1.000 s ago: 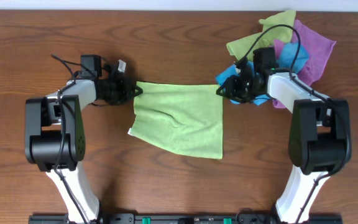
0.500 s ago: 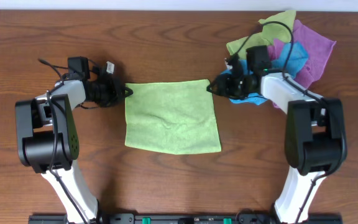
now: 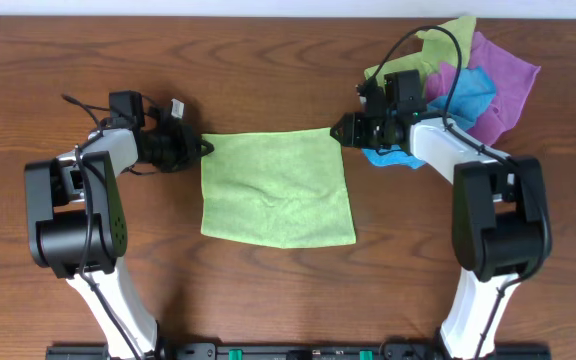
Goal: Fold the cloth
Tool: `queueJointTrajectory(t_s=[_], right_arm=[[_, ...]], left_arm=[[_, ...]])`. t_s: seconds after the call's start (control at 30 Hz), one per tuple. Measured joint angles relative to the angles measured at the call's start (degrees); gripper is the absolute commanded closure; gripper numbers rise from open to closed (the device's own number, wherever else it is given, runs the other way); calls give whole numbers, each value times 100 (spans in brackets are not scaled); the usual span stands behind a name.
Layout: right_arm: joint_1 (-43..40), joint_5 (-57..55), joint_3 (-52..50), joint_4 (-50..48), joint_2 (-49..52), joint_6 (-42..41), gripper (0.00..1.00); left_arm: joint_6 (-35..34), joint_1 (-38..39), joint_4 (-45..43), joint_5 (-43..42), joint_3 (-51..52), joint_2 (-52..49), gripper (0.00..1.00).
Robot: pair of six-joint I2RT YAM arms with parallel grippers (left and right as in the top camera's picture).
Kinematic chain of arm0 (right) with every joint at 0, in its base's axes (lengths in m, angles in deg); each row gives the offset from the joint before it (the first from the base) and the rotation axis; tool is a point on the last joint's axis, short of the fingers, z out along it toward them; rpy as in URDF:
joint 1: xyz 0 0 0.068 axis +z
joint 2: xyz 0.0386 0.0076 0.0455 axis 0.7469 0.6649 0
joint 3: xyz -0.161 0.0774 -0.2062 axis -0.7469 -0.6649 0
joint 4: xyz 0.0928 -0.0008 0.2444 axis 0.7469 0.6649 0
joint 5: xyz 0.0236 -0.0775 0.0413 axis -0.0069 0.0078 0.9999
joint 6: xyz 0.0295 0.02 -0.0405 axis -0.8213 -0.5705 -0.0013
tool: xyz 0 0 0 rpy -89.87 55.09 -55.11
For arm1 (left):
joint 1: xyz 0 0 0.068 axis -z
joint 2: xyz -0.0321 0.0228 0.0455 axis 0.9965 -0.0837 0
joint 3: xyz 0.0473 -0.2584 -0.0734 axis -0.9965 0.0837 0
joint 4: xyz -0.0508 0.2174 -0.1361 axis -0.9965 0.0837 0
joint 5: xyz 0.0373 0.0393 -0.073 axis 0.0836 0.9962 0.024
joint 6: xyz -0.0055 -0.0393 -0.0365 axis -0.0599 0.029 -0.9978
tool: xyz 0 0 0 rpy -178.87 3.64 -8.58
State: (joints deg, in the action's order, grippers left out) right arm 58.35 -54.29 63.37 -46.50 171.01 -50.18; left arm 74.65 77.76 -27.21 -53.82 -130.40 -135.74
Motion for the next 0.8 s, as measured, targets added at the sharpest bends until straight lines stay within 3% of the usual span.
queueJointTrajectory(t_s=[0.33, 0.57, 0.67, 0.8], right_arm=[[192, -20, 24, -179, 101, -7, 57], [234, -94, 24, -245, 153, -101, 79], [234, -151, 24, -245, 177, -149, 99], [234, -144, 24, -240, 184, -173, 98]], left_arm=[[0, 0, 22, -17, 0, 0, 95], [2, 0, 26, -17, 0, 0, 94], [2, 0, 28, -17, 0, 0, 94], [9, 0, 50, -26, 0, 0, 94]])
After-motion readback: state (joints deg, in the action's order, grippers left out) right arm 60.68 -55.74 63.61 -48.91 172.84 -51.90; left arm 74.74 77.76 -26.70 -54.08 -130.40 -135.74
